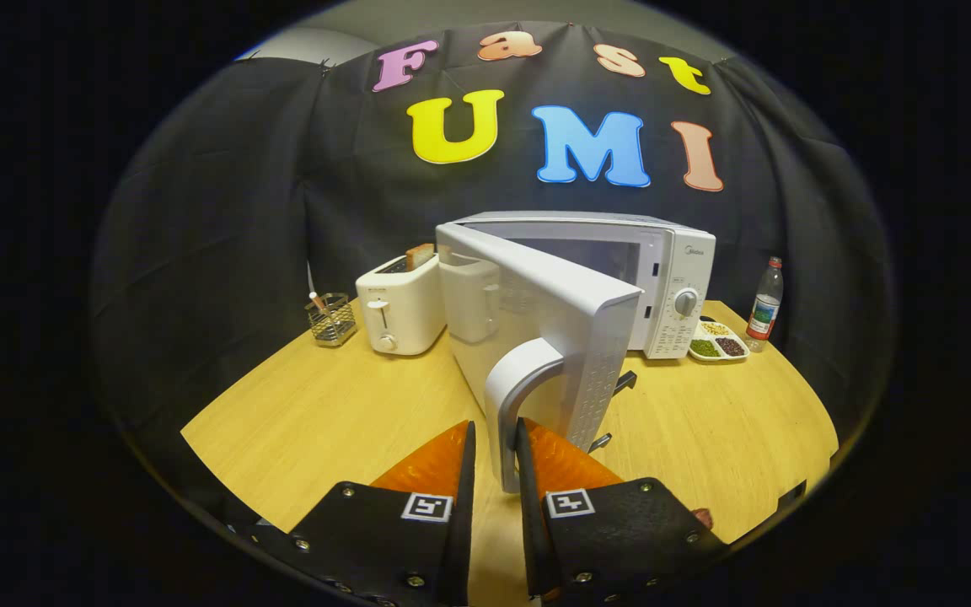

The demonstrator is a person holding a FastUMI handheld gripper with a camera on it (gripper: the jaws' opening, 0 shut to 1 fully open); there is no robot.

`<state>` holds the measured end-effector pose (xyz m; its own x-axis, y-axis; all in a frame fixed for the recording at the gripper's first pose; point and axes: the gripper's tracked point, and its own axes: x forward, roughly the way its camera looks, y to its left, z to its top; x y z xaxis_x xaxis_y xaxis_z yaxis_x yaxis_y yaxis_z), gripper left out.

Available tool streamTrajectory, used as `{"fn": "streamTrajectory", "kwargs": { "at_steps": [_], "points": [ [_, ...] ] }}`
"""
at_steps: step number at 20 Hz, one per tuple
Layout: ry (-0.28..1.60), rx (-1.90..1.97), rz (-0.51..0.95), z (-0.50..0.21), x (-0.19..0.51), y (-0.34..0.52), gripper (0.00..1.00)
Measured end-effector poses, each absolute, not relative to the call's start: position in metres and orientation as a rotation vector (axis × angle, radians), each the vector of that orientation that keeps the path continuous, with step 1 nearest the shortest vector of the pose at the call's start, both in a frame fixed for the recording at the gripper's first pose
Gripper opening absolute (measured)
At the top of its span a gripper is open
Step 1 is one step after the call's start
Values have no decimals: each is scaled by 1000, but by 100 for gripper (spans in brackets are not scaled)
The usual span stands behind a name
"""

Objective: Open the microwave, put the food inside, and close the microwave door.

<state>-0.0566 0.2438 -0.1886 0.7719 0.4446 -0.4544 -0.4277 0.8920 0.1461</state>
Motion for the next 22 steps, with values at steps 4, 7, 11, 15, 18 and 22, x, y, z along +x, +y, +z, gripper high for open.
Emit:
{"fn": "streamTrajectory", "kwargs": {
  "at_steps": [4,7,11,15,18,22],
  "points": [
    [485,16,528,-186,-83,280,26],
    [472,1,548,-187,-98,301,26],
    [451,-20,605,-189,-110,327,28],
    [448,-24,784,-186,-125,357,28],
    [431,-37,874,-180,-135,360,28],
    [369,16,933,-153,-149,344,56]
  ]
}}
